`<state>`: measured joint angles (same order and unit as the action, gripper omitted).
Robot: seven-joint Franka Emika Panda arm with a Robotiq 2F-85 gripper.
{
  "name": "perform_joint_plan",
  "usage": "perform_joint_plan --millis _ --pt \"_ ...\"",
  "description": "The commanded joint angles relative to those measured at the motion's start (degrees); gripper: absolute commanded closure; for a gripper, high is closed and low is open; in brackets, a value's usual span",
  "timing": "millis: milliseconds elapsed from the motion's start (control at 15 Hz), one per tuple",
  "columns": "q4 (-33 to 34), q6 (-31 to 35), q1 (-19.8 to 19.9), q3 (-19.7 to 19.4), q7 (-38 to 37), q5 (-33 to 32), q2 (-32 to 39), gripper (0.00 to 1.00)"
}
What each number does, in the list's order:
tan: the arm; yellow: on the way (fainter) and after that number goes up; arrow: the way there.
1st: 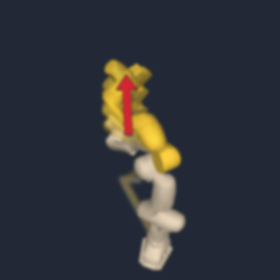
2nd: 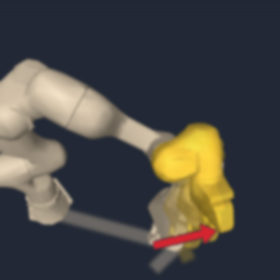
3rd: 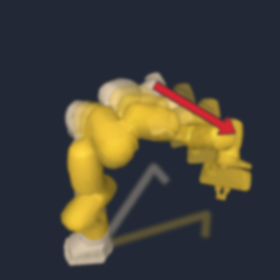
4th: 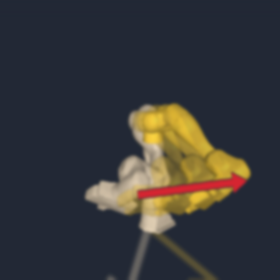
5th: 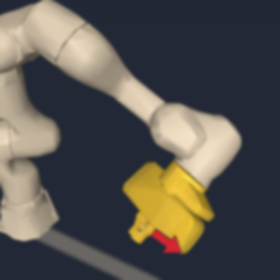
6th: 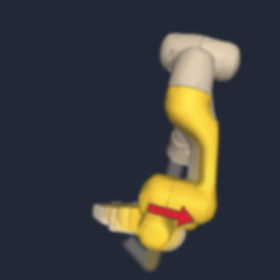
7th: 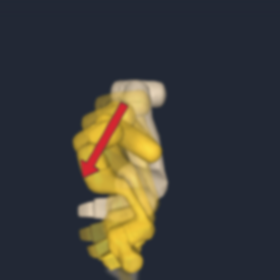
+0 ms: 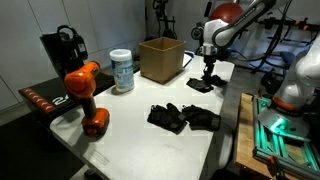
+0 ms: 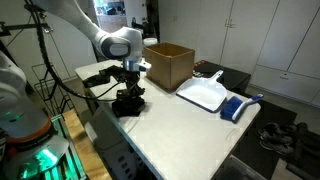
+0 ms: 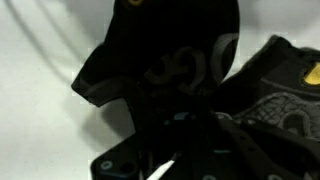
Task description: Pick up the far right glove and stack it on the second far right glove, Pick up the far left glove and stack it on the second far left glove, pick up the gloves stack on the left and put it on top of the gloves stack on the right, pick up the gloves stack and put it in the cardboard box on the table
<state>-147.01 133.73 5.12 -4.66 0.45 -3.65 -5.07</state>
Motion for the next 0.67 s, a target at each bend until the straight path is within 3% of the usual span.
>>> perform_joint_plan --millis 0,600 --pt "-1.29 -1.5 -0.06 0.04 0.19 -0.31 -3.62 0.98" --pt "3.96 -14.15 -1.25 2.33 -2.59 0.51 -11.19 0.98"
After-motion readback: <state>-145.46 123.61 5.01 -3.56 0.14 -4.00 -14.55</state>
